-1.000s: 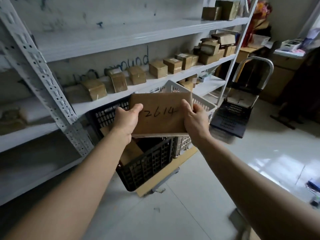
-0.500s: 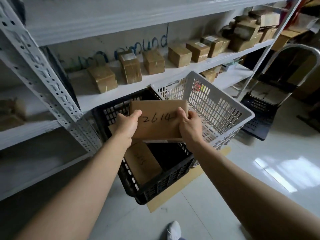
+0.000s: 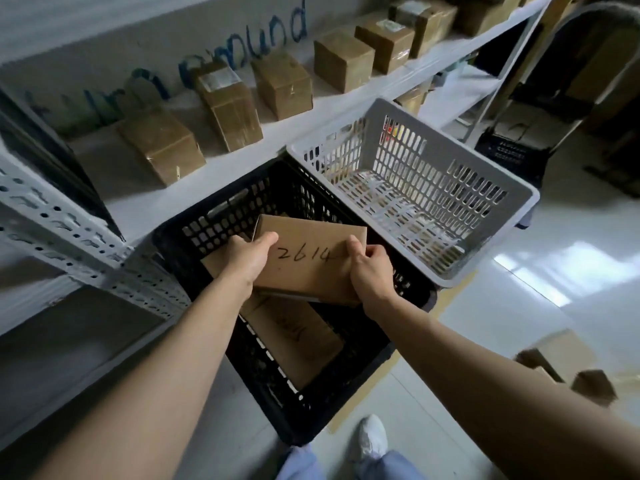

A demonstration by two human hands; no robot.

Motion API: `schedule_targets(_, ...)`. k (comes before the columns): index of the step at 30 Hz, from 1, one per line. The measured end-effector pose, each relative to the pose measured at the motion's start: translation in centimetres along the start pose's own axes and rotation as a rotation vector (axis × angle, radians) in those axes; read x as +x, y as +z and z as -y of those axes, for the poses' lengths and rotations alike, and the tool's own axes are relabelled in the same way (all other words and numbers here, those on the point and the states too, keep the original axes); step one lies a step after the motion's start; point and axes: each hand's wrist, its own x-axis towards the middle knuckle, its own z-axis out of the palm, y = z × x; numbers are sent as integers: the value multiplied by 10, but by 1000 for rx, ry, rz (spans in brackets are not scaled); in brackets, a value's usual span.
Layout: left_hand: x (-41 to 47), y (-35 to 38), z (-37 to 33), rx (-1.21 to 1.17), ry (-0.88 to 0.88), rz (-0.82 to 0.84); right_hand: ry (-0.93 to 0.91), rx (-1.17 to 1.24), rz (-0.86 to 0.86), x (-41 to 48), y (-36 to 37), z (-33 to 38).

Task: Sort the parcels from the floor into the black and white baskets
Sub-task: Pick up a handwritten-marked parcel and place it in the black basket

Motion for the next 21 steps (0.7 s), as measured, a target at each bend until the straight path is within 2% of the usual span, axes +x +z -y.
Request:
schedule_targets(4, 35, 6, 2, 106, 46, 93, 99, 35, -72, 18, 12, -10)
schedule_targets(11, 74, 42, 12, 300, 111, 305, 426, 193, -205, 35, 21, -42)
schedule_targets(21, 104, 87, 34, 487, 121, 463, 565, 239, -330, 55, 34, -79)
